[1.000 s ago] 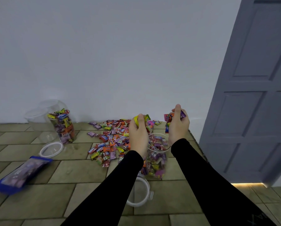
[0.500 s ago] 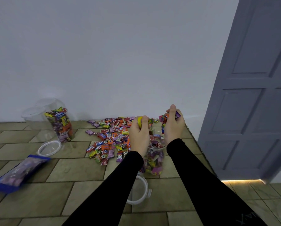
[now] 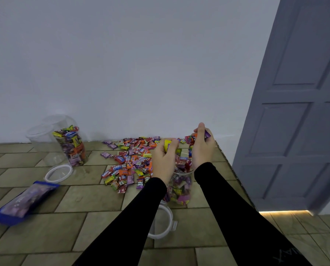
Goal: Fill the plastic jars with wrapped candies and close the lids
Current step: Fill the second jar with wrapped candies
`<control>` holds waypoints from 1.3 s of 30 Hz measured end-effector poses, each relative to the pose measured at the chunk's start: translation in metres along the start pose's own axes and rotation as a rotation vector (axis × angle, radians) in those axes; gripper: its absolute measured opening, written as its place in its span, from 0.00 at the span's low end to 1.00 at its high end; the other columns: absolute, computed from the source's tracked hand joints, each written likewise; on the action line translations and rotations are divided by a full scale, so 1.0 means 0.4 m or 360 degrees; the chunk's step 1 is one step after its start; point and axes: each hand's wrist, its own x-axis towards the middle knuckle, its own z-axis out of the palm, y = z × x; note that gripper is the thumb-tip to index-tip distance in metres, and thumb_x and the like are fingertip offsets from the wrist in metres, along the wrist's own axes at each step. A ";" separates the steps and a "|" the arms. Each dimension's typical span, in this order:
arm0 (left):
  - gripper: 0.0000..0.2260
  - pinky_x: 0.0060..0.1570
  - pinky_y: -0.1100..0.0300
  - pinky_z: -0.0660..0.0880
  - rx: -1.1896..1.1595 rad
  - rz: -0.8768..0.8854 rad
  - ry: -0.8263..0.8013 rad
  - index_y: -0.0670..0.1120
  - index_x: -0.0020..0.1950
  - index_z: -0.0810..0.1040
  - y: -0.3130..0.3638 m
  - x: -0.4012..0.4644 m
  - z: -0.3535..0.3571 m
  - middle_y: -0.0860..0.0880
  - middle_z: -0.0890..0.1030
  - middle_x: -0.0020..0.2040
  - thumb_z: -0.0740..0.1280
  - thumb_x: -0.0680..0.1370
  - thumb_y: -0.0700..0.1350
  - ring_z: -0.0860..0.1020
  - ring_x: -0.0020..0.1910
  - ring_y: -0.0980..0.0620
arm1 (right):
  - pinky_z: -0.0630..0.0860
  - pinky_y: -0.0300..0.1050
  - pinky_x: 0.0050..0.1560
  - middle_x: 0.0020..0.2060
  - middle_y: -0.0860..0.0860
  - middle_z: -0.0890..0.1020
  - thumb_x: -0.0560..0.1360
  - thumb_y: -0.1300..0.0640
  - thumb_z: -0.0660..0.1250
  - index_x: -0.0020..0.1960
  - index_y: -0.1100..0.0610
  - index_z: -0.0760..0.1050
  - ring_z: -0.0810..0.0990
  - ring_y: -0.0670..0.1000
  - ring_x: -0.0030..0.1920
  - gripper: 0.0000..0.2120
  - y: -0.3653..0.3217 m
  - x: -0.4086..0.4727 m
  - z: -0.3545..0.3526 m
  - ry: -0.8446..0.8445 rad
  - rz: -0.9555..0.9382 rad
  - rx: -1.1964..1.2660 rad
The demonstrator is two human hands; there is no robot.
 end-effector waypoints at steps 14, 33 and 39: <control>0.23 0.58 0.54 0.74 -0.0148 -0.0306 0.0017 0.46 0.51 0.81 -0.075 -0.010 -0.018 0.48 0.84 0.50 0.49 0.84 0.56 0.81 0.52 0.52 | 0.69 0.41 0.41 0.35 0.50 0.75 0.80 0.48 0.59 0.37 0.53 0.71 0.73 0.49 0.38 0.15 -0.003 -0.007 -0.005 -0.0058 -0.0028 -0.0019; 0.32 0.37 0.62 0.79 -0.0488 -0.0705 -0.0019 0.44 0.38 0.85 -0.145 -0.003 0.005 0.45 0.85 0.39 0.48 0.83 0.60 0.84 0.38 0.50 | 0.74 0.37 0.42 0.36 0.55 0.75 0.77 0.67 0.63 0.42 0.57 0.73 0.75 0.47 0.36 0.08 -0.011 -0.011 -0.015 -0.0454 -0.0097 0.0154; 0.31 0.41 0.61 0.80 -0.0439 -0.0665 -0.0028 0.40 0.44 0.83 -0.144 -0.007 0.000 0.44 0.85 0.40 0.48 0.83 0.59 0.84 0.40 0.49 | 0.75 0.35 0.41 0.33 0.53 0.75 0.76 0.71 0.63 0.43 0.60 0.72 0.77 0.44 0.32 0.08 -0.019 -0.016 -0.019 -0.0533 -0.0115 0.0189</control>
